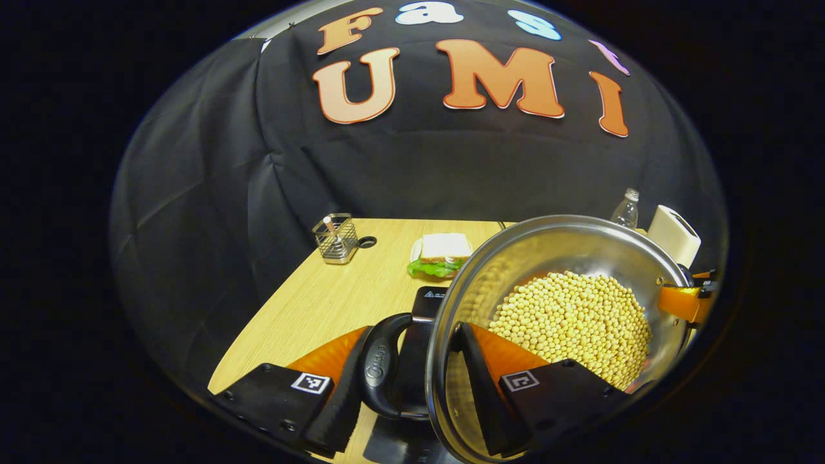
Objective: First push the handle of the pot to place it horizontally, then grasp the pot with both hands and set it on the induction cooktop.
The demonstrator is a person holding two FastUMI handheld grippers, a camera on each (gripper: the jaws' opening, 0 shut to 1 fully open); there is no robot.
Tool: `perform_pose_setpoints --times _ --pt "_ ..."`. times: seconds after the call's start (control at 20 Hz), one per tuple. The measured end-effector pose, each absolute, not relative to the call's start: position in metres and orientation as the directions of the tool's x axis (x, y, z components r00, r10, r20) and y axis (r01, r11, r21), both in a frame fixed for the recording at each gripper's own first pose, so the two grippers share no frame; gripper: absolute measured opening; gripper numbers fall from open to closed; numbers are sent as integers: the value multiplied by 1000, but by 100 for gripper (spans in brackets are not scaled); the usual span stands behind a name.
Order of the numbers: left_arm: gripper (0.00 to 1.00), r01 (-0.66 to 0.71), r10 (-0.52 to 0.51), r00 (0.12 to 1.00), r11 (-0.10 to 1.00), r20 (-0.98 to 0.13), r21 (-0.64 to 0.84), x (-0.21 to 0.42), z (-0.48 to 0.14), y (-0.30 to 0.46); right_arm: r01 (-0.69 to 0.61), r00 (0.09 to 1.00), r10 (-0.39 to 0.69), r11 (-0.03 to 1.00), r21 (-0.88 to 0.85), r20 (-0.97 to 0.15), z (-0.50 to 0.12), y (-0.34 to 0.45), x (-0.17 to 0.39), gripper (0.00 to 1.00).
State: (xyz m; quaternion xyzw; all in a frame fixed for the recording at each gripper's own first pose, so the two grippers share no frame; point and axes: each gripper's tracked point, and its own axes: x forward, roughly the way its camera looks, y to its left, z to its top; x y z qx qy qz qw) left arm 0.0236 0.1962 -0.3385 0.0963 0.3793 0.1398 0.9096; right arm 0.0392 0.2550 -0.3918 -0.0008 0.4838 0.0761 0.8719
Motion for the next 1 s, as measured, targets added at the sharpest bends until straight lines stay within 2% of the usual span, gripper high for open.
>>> perform_pose_setpoints --times 0.05,0.15,0.25,0.35,0.6,0.7,0.75,0.85,1.0 --pt "82 -190 334 670 940 -663 283 22 -338 203 -143 517 137 987 73 -845 -393 262 41 61" --pt "79 -199 347 665 936 -661 291 22 -336 215 -161 511 150 984 77 -846 -397 276 41 61" --pt "84 -203 356 658 932 -664 299 23 -341 224 -163 495 158 983 88 -854 -408 285 42 61" --pt "81 -202 354 647 933 -675 296 23 -353 233 -166 481 157 982 86 -863 -417 290 42 61" --pt "82 -202 343 609 939 -715 278 25 -379 236 -176 449 141 982 68 -882 -438 304 42 61" --pt "80 -204 342 602 939 -721 276 26 -381 236 -172 439 142 982 72 -887 -445 310 42 61" --pt "82 -205 344 601 939 -722 277 26 -381 236 -169 433 144 983 76 -890 -448 310 40 61" --pt "80 -209 347 598 938 -723 277 27 -382 235 -166 425 147 983 83 -893 -455 309 40 61" --pt "82 -209 344 604 939 -718 274 28 -380 236 -162 430 152 983 89 -890 -461 309 44 61"
